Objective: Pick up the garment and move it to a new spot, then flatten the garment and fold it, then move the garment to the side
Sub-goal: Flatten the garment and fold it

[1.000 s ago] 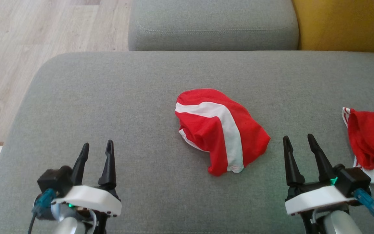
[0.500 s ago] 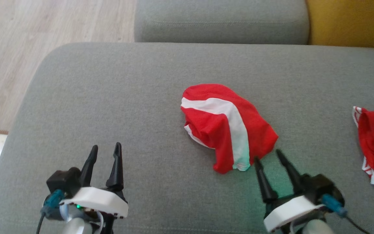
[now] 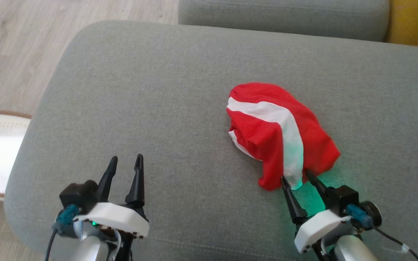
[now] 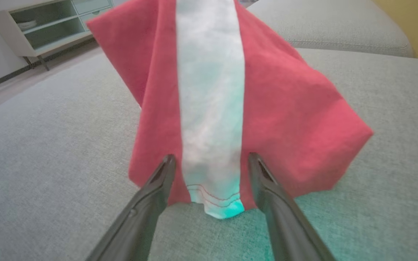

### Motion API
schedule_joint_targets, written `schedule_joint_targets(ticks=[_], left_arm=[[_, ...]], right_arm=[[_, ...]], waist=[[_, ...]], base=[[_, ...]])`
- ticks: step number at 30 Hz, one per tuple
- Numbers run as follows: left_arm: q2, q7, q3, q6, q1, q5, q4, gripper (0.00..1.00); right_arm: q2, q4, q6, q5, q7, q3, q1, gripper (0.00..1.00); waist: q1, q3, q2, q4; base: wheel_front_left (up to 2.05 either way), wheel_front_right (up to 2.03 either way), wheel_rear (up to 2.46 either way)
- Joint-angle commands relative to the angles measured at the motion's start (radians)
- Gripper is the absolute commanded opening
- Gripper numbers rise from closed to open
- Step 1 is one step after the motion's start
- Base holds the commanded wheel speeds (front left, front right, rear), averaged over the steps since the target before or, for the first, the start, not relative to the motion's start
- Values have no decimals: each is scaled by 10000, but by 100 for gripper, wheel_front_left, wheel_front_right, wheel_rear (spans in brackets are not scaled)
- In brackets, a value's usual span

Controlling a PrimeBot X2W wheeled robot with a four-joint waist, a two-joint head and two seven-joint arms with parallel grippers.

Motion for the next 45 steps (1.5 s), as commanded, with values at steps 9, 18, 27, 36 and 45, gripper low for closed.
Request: schedule_joint_targets(ticks=[9,18,27,36,45], left_arm=[[-146,-126,462,-118,-643,200,-172,100],[-208,-126,727,-226,-356,177,48,100],[-251,-126,804,-267,20,73,10,100],[-263,-126,749,-304,61,30,-8,100],[-264,-126,627,-366,-233,131,116,100]], right_arm=[[-31,560,-9,-66,-263,52,-888,0],[-31,462,-9,-980,-379,-472,-595,0],[-1987,-935,-9,-3225,134,145,-370,0],[-3482,-2428,-9,-3195,928,-258,439,0],[-2898,-2781,-9,-2767,1942,-501,2171,0]], waist=[[0,210,0,235],[0,-623,0,-379],[0,-1473,0,-1043],[0,-1543,0,-1482],[0,-1274,0,-1762]], base=[[0,0,0],[0,0,0],[0,0,0],[0,0,0],[0,0,0]])
